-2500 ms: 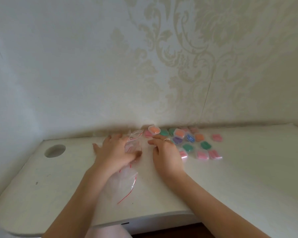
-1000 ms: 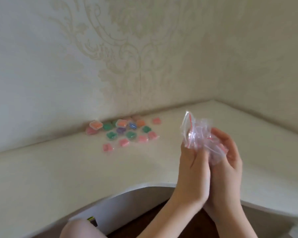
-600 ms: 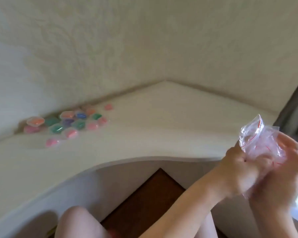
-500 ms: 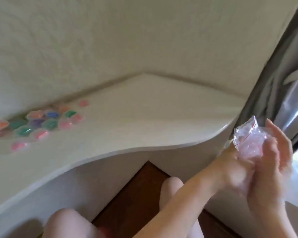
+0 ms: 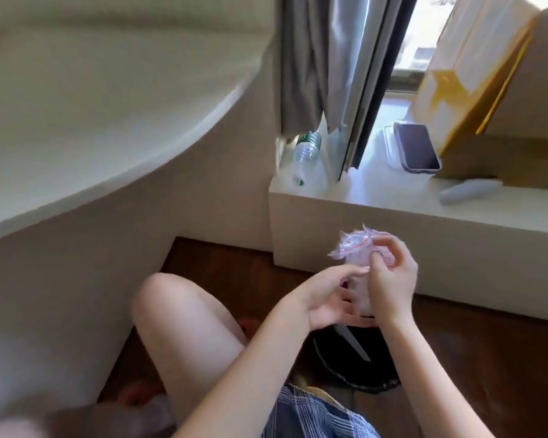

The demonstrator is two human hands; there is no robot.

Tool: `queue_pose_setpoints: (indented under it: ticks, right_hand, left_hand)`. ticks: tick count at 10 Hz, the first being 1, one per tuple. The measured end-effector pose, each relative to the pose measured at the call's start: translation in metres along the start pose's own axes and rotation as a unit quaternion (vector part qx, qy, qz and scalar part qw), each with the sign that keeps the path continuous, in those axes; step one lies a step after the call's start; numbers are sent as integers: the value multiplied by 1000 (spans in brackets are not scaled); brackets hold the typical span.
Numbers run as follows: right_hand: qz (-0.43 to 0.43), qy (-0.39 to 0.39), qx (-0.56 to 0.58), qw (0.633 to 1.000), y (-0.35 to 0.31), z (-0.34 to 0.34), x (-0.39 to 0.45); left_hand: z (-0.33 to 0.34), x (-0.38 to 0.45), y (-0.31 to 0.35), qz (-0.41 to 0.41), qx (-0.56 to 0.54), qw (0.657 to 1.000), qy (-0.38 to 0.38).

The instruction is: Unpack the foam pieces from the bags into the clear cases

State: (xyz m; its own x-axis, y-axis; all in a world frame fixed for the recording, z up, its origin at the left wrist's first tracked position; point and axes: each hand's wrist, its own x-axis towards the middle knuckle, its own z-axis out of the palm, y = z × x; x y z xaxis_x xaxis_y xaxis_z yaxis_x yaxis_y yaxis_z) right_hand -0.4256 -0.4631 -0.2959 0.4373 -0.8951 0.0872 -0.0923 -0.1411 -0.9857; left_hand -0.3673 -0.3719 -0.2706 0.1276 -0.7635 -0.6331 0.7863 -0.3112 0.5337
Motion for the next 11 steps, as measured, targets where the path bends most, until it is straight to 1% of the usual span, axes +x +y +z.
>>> queue_pose_setpoints:
  ticks: [1,2,3,4,5,6,7,8,9,10,11]
  right_hand:
    - [51,35,8,998,45,-8,-1]
    - [107,88,-26,990,87,-14,0]
    - [135,130,-93,978,127,-15,1]
    - [185,115,-156,963,166,-13,-2]
    - [250,46,-225,941,206,-16,-9]
    - [321,-65,-289,900,230,-19,-9]
    - [347,-114,-269,891,235,-21,-6]
    - [354,-76,-228,904,229,-24,-5]
    - [369,-47,-235,898,221,-28,-4]
    - [347,-30,-267,898,220,-33,-4]
    - [349,3,-231,908,222,-36,-6]
  left_hand:
    - [-7,23,-19,-28,-48,997,57]
    - [-17,41,-34,-55,-93,989,101]
    - [-23,54,-44,-85,-30,987,132]
    - [-32,63,-52,-119,60,979,154]
    - [-45,69,-59,-135,65,972,182]
    - [-55,75,-65,-152,73,966,195]
    - [-56,82,-66,-160,77,962,205]
    - [-50,90,-66,-157,73,964,204]
    - [-43,95,-66,-150,81,962,214]
    - [-40,96,-66,-147,80,959,228]
    - [-39,96,-66,-132,72,954,259]
